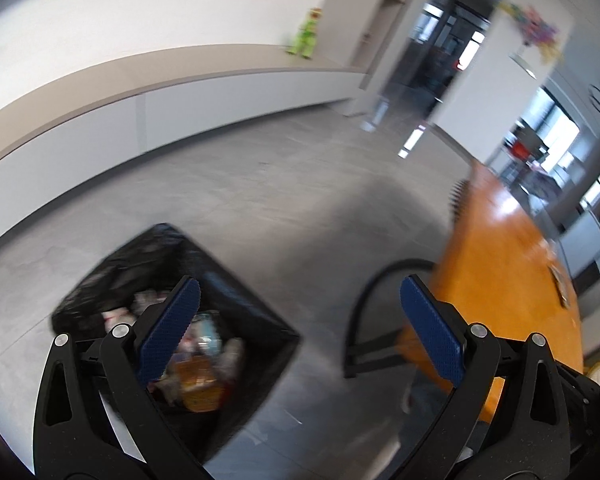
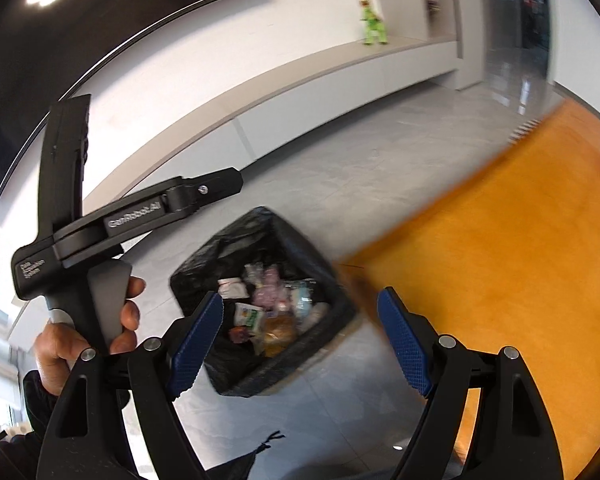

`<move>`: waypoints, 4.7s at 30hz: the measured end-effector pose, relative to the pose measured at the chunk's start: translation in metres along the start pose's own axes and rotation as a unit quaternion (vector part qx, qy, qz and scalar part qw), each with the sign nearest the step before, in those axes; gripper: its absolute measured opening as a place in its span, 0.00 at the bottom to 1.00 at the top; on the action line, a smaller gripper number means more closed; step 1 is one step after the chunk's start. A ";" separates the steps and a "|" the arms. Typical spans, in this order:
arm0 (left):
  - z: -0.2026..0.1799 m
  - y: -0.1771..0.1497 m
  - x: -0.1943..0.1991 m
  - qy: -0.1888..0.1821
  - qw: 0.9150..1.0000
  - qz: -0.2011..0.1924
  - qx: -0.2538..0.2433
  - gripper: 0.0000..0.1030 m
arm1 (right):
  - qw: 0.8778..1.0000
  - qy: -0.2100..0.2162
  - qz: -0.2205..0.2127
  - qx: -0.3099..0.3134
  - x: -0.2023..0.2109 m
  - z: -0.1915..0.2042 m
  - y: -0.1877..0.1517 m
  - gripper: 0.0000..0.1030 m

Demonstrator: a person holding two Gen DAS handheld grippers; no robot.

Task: Collect trash
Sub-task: 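Move both open tools back over the table toward the silver foil packet, then grasp the silver foil packet with the right tool while the left tool grasps the clear measuring cup, then carry the foil packet and measuring cup over the black trash bag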

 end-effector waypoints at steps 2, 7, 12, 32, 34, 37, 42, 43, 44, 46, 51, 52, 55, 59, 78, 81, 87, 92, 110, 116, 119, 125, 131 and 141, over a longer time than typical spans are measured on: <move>-0.029 0.003 -0.007 -0.017 1.000 0.010 -0.020 0.94 | 1.000 -0.012 -0.005 -0.019 0.013 -0.025 -0.006 0.78; -0.103 0.007 -0.027 -0.046 0.995 0.036 -0.078 0.94 | 0.997 -0.038 -0.022 -0.063 0.045 -0.084 -0.019 0.78; -0.174 0.008 -0.051 -0.064 0.987 0.061 -0.132 0.94 | 0.990 -0.067 -0.036 -0.117 0.075 -0.154 -0.035 0.78; -0.440 0.011 -0.177 -0.115 0.938 0.169 -0.279 0.94 | 0.938 -0.191 -0.052 -0.285 0.163 -0.424 -0.075 0.81; -0.470 0.013 -0.196 -0.115 0.934 0.180 -0.287 0.94 | 0.933 -0.201 -0.050 -0.295 0.168 -0.449 -0.077 0.81; -0.497 0.018 -0.218 -0.118 0.928 0.197 -0.293 0.94 | 0.926 -0.212 -0.042 -0.310 0.169 -0.495 -0.074 0.81; -0.548 0.025 -0.257 -0.111 0.917 0.221 -0.312 0.94 | 0.921 -0.239 -0.024 -0.307 0.165 -0.541 -0.067 0.81; -0.556 0.026 -0.262 -0.111 0.916 0.222 -0.315 0.94 | 0.921 -0.241 -0.021 -0.306 0.164 -0.545 -0.066 0.81; -0.563 0.029 -0.266 -0.112 0.915 0.221 -0.318 0.94 | 0.920 -0.246 -0.018 -0.304 0.162 -0.554 -0.063 0.81; -0.585 0.035 -0.276 -0.116 0.912 0.222 -0.324 0.94 | 0.921 -0.253 -0.005 -0.294 0.157 -0.563 -0.059 0.81; -0.634 0.050 -0.302 -0.117 0.908 0.223 -0.333 0.94 | 0.918 -0.278 0.012 -0.284 0.151 -0.590 -0.054 0.81; -0.641 0.054 -0.306 -0.121 0.908 0.223 -0.334 0.94 | 0.918 -0.277 0.012 -0.285 0.151 -0.595 -0.055 0.81; -0.670 0.061 -0.318 -0.131 0.906 0.220 -0.337 0.94 | 0.920 -0.265 0.021 -0.289 0.146 -0.607 -0.059 0.81; -0.706 0.066 -0.345 -0.128 0.905 0.233 -0.333 0.94 | 0.925 -0.234 0.018 -0.299 0.146 -0.620 -0.063 0.79; -0.699 0.047 -0.350 -0.081 0.897 0.184 -0.393 0.37 | 0.929 -0.236 0.022 -0.283 0.141 -0.578 -0.074 0.17; -0.671 0.045 -0.334 -0.081 0.900 0.189 -0.384 0.37 | 0.930 -0.232 0.014 -0.284 0.146 -0.559 -0.079 0.15; -0.627 0.039 -0.288 -0.085 0.905 0.176 -0.378 0.37 | 0.931 -0.230 0.007 -0.283 0.154 -0.513 -0.090 0.15; -0.594 0.025 -0.244 -0.096 0.902 0.161 -0.390 0.37 | 0.932 -0.228 -0.006 -0.281 0.159 -0.470 -0.102 0.15; -0.457 -0.032 -0.117 -0.116 0.907 0.100 -0.393 0.37 | 0.949 -0.192 -0.051 -0.244 0.159 -0.311 -0.129 0.15; -0.403 -0.035 -0.103 -0.114 0.915 0.095 -0.375 0.37 | 0.957 -0.177 -0.055 -0.223 0.143 -0.263 -0.127 0.15; -0.376 -0.035 -0.096 -0.110 0.921 0.090 -0.363 0.37 | 0.962 -0.166 -0.055 -0.211 0.132 -0.241 -0.124 0.15; -0.323 -0.032 -0.077 -0.108 0.934 0.075 -0.332 0.37 | 0.971 -0.149 -0.050 -0.181 0.111 -0.194 -0.114 0.15; -0.277 -0.032 -0.061 -0.094 0.944 0.058 -0.310 0.37 | 0.981 -0.127 -0.045 -0.142 0.092 -0.150 -0.098 0.15; -0.179 -0.033 -0.046 -0.074 0.965 0.037 -0.248 0.37 | 0.994 -0.082 -0.025 -0.070 0.054 -0.073 -0.067 0.15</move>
Point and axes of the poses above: each gripper's, at about its wrist camera, not at the fingertips, and x roughly against the way its jaws point, z to its left, y to its top, the point moved 4 cm from there along -x, roughly the way its jaws point, and after that the axes turned 14 degrees about z, right-handed, at the moved point
